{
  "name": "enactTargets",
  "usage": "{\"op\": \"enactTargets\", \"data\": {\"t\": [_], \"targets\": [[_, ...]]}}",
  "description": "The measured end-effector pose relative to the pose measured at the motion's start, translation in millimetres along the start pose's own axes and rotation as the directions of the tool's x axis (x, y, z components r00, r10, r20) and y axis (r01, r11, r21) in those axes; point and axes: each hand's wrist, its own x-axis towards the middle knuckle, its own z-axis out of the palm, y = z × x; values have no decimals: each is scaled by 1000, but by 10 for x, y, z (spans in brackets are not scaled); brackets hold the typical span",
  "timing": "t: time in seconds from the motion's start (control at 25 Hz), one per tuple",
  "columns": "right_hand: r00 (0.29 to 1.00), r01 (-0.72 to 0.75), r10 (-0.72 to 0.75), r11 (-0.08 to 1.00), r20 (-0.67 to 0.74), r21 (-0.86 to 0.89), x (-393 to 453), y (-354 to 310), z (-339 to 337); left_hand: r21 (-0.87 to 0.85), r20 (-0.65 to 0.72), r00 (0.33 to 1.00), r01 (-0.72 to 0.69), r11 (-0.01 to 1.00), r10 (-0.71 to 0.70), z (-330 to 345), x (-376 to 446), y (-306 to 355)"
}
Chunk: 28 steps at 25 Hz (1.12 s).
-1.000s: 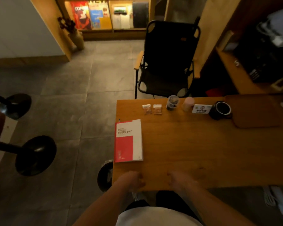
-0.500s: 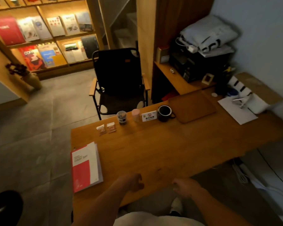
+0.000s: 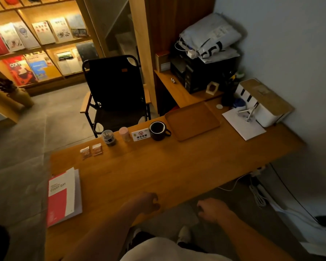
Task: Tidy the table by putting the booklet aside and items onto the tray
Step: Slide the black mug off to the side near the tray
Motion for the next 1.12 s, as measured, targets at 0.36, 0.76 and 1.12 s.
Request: {"op": "enactTargets", "data": {"t": [0.36, 0.76, 1.12], "targets": [[999, 21, -22, 999, 34, 28, 217, 255, -140, 1, 39, 999, -10, 1000, 10, -159, 91, 130], [995, 51, -57, 997, 85, 65, 811, 259, -611, -85, 52, 997, 54, 995, -50, -448, 529, -127], [993, 63, -67, 997, 101, 46, 1237, 246, -1013, 0, -13, 1000, 26, 1000, -26, -920, 886, -337]]}}
